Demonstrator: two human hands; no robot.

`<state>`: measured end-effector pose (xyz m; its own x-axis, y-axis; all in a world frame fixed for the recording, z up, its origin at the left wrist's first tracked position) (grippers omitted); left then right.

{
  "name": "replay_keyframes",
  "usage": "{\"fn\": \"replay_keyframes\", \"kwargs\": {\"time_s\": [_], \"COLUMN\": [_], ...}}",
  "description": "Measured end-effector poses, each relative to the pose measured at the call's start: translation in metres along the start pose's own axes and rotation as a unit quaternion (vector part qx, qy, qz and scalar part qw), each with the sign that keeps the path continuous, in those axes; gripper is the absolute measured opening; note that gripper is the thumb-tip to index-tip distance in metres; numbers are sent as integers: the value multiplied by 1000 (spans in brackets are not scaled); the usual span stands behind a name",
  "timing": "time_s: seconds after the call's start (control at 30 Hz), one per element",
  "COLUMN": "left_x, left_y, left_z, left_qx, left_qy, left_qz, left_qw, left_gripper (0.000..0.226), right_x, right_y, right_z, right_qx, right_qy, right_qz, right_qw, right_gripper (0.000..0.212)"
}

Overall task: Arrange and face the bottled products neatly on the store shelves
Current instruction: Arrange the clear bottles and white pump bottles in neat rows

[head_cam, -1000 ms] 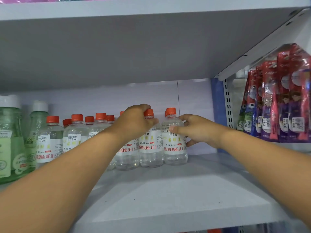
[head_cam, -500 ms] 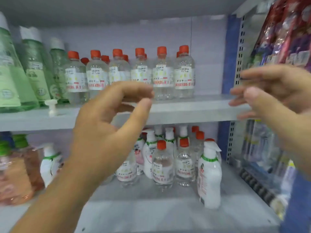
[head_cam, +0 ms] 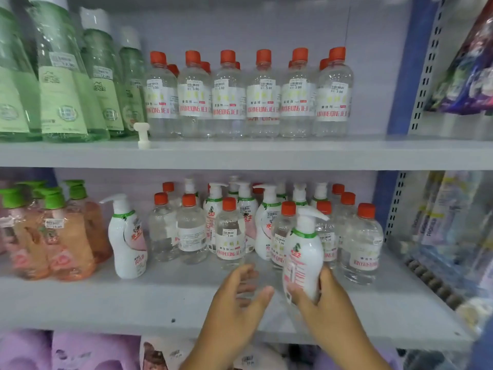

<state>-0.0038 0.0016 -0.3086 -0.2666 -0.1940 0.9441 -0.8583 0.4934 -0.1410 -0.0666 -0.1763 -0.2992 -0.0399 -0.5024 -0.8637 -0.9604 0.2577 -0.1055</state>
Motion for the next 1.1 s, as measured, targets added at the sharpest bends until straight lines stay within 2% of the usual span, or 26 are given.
{"fn": "replay_keyframes", "kwargs": {"time_s": [0.07,0.13,0.17,0.23,0.33,0.4,0.43,0.5,0.53,0.57,0.6,0.67,0.73,0.8,0.87,1.03,1.1], "left_x": [0,0,-1,-4,-12,-17,-18,-13,-4,5,13,15,16,18,19,1,-3], "left_y": [3,6,7,9,9,10,11,16,18,16,12,-11,-42,-68,-86,-110,-103], "left_z": [-8,-21,-32,-58,-100,-123,-129,-125,-113,-96,-75,-38,-5,24,43,55,52], "left_qx": [22,75,115,192,226,239,274,368,388,374,331,206,92,17,-11,36,31], "left_qy": [-16,-12,-14,-39,-104,-152,-190,-237,-251,-257,-241,-167,-93,-63,-41,-102,-101], "left_qz": [0,-5,-5,-4,-14,-53,-77,-87,-53,-7,42,62,27,-4,-12,-36,-41], "left_qw": [1000,997,993,981,968,958,940,895,885,891,911,962,991,998,999,994,994], "left_gripper": [73,89,89,73,55,61,70,88,86,75,61,43,54,62,58,65,66], "right_x": [-18,-16,-12,-2,14,16,19,29,34,37,42,40,43,43,44,34,36], "right_y": [0,-2,-4,-4,-4,-2,-3,-11,-17,-25,-32,-39,-42,-37,-30,-9,-7], "right_z": [34,46,44,29,-12,-46,-63,-88,-96,-101,-103,-100,-97,-93,-88,-67,-64], "right_qx": [-128,-164,-146,-95,68,179,219,259,254,234,207,148,138,140,134,-1,-14], "right_qy": [-6,49,54,25,-24,-11,4,32,42,37,5,-60,-52,-46,-49,-45,-26], "right_qz": [-50,-62,-62,-61,-61,-62,-52,-3,17,27,33,44,39,38,24,-35,-31], "right_qw": [990,983,986,993,996,982,974,965,966,971,978,986,988,988,989,998,999], "right_gripper": [74,82,83,68,51,42,38,47,56,63,66,55,55,53,51,68,71]}}
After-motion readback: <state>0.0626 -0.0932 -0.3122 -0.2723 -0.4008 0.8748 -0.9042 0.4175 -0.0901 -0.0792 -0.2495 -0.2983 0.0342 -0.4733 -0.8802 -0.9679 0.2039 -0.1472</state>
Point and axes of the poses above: each hand's wrist, its own y-axis away from the middle knuckle, its own z-axis out of the palm, x = y × z, the point moved 3 cm from there along -y, towards the middle knuckle, and after that the axes turned 13 degrees about -x, right-handed, at the moved point
